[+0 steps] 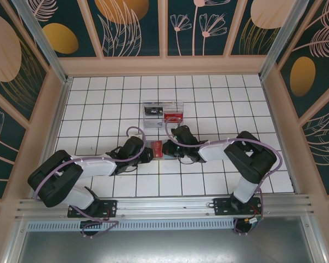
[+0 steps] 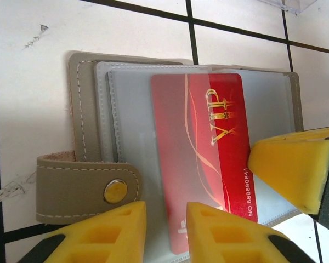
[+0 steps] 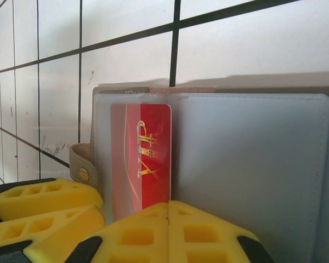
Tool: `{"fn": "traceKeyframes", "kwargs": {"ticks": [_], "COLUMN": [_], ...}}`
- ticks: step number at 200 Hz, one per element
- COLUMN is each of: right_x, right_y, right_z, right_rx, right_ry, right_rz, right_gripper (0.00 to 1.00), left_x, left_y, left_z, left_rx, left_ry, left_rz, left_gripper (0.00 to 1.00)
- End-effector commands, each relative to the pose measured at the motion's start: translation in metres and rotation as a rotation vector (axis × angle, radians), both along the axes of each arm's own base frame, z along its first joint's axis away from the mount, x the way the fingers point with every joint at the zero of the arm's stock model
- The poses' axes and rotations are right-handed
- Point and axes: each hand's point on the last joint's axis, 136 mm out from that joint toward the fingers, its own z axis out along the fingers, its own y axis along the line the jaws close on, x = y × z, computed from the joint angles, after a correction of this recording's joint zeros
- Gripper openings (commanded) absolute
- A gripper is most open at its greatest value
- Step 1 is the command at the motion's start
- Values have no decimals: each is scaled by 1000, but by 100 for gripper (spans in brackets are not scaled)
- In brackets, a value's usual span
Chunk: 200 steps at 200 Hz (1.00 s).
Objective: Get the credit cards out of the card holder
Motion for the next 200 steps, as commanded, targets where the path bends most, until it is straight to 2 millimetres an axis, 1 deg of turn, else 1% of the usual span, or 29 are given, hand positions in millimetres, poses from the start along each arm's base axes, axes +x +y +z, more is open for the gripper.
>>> {"fn": "traceKeyframes", "kwargs": {"ticks": [1, 21, 61, 90, 119, 159, 189, 200], "right_x": [0, 3, 4, 4, 4, 2, 3, 4], "right_y": [5, 7, 10, 12, 14, 15, 17, 18], "right_z": [11, 8, 3, 4, 6, 2, 4, 4], "right_rx": [44, 40, 37, 50, 60, 61, 71, 71], "right_ry": [-20, -17, -1, -2, 0, 9, 12, 10], "right_rz": [21, 24, 32, 37, 40, 45, 48, 45], "right_gripper": [12, 14, 15, 15, 18, 17, 18, 13], "left_x": [-2, -2, -2, -3, -2, -3, -2, -2], "left_y": [5, 5, 4, 3, 2, 2, 2, 2], "left_z": [-3, -4, -2, -2, -2, -2, -1, -2], "left_rx": [8, 9, 3, 1, -1, -3, -3, -2], "left_ry": [14, 15, 13, 14, 15, 15, 14, 16], "left_rz": [16, 15, 11, 5, 4, 5, 5, 5], "left_gripper": [26, 25, 25, 25, 25, 25, 25, 25]}}
